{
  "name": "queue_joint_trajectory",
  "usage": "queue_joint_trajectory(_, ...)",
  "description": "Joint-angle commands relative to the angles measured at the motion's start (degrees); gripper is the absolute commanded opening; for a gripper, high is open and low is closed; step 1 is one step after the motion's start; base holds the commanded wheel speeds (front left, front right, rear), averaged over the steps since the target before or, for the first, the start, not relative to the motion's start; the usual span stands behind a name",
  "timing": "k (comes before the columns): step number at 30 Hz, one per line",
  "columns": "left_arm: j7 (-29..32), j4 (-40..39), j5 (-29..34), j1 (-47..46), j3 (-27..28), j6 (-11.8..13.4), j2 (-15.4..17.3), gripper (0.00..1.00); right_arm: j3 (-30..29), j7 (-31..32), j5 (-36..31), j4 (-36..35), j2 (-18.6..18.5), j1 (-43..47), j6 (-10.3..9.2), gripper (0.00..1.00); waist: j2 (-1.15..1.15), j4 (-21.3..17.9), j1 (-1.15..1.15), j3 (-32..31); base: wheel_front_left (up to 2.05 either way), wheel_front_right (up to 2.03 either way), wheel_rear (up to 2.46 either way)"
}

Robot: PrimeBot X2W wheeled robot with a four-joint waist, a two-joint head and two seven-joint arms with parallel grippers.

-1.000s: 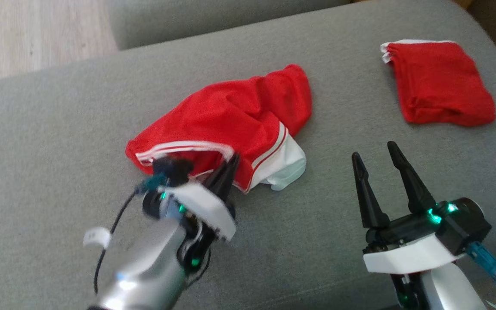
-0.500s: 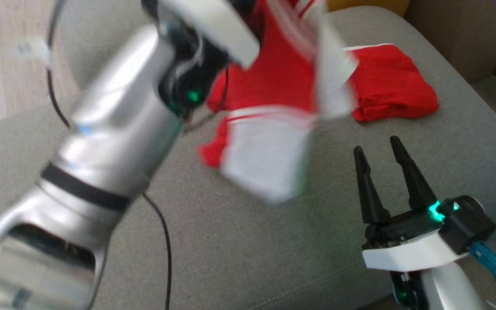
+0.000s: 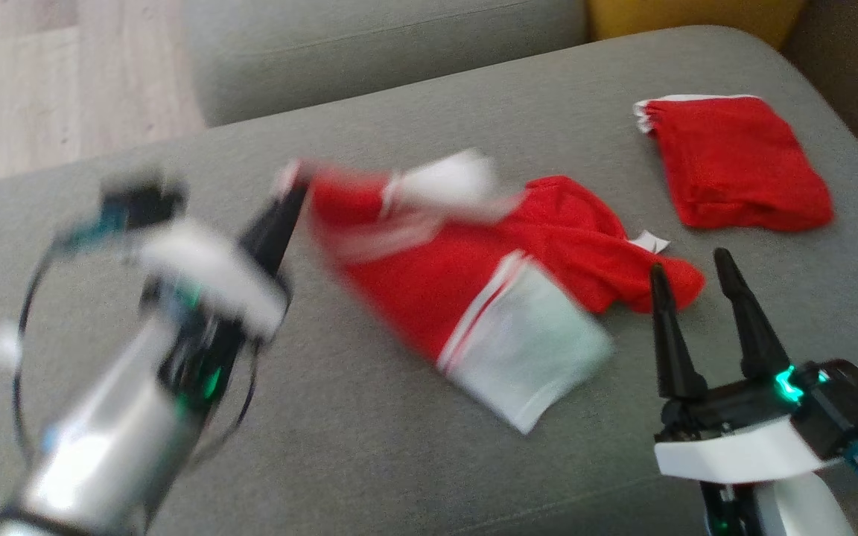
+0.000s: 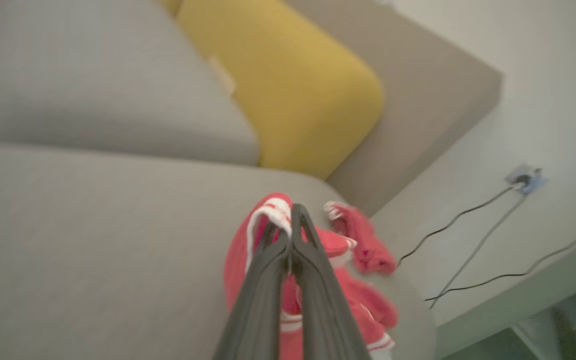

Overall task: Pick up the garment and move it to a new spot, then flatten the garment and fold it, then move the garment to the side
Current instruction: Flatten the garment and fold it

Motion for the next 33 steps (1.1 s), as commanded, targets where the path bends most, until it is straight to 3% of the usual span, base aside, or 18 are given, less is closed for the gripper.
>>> queue_joint_trajectory(1, -1.4, -2.5, -0.8, 1.4, 2.7, 0.4, 3.8, 0.00, 0.6, -0.2, -0.5, -2.2, -0.2, -0.8, -0.05, 1.00, 0.00, 2.4, 0.00, 1.2, 0.00, 0.00, 0.00)
queue_joint_trajectory(5, -4.2, -2.5, -2.1, 11.2, 3.8, 1.4, 8.4, 0.00, -0.3, -0.2, -1.1, -2.5, -1.2, -0.2, -0.05, 1.00, 0.00, 5.1, 0.00, 2.6, 0.00, 0.00, 0.00)
queue_joint_trajectory(9, -7.0, -0.3, -1.1, 14.1, 5.0, 2.1, 10.9, 0.00, 0.2, -0.2, -1.4, -2.4, -2.0, -0.9, -0.05, 1.00, 0.00, 6.7, 0.00, 3.7, 0.00, 0.00, 0.00)
queue_joint_trajectory(15, -9.9, 2.7, 3.0, 11.8, 7.7, 3.0, 10.9, 0.00, 0.7, -0.2, -1.7, -2.3, -2.6, -2.2, -0.05, 1.00, 0.00, 7.5, 0.00, 5.1, 0.00, 0.00, 0.00)
queue_joint_trajectory(22, -10.4, 3.4, 17.1, 9.0, 18.2, 2.7, 7.4, 0.00, 1.5, -0.2, -2.0, -1.8, -3.7, -1.3, -0.05, 1.00, 0.00, 8.4, 0.00, 5.4, 0.00, 0.00, 0.00)
queue_joint_trajectory(23, -10.4, 3.2, 18.9, 9.0, 20.0, 2.6, 6.6, 0.06, 1.5, -0.2, -2.1, -1.8, -3.8, -1.4, -0.05, 1.00, 0.00, 8.7, 0.00, 5.6, 0.00, 0.00, 0.00)
queue_joint_trajectory(24, -10.4, 3.3, 20.5, 9.0, 21.4, 2.3, 5.8, 0.69, 1.4, -0.2, -2.2, -1.9, -3.8, -1.4, -0.05, 1.00, 0.00, 9.0, 0.00, 5.7, 0.00, 0.00, 0.00)
queue_joint_trajectory(25, -10.4, 3.2, 22.5, 8.8, 22.6, 2.0, 5.3, 1.00, 1.4, -0.2, -2.2, -1.9, -3.9, -1.5, -0.05, 1.00, 0.00, 9.4, 0.00, 5.8, 0.00, 0.00, 0.00)
queue_joint_trajectory(30, -10.4, 0.9, 34.2, 9.7, 29.0, 3.8, 3.3, 1.00, 1.6, -0.2, -2.5, -1.8, -3.9, -1.6, -0.05, 1.00, 0.00, 11.0, 0.00, 5.9, 0.00, 0.00, 0.00)
queue_joint_trajectory(33, -10.4, -4.0, 39.0, 14.8, 31.8, 4.9, 0.0, 1.00, 1.3, -0.2, -2.6, -1.8, -3.7, -1.3, -0.05, 1.00, 0.00, 12.1, 0.00, 5.6, 0.00, 0.00, 0.00)
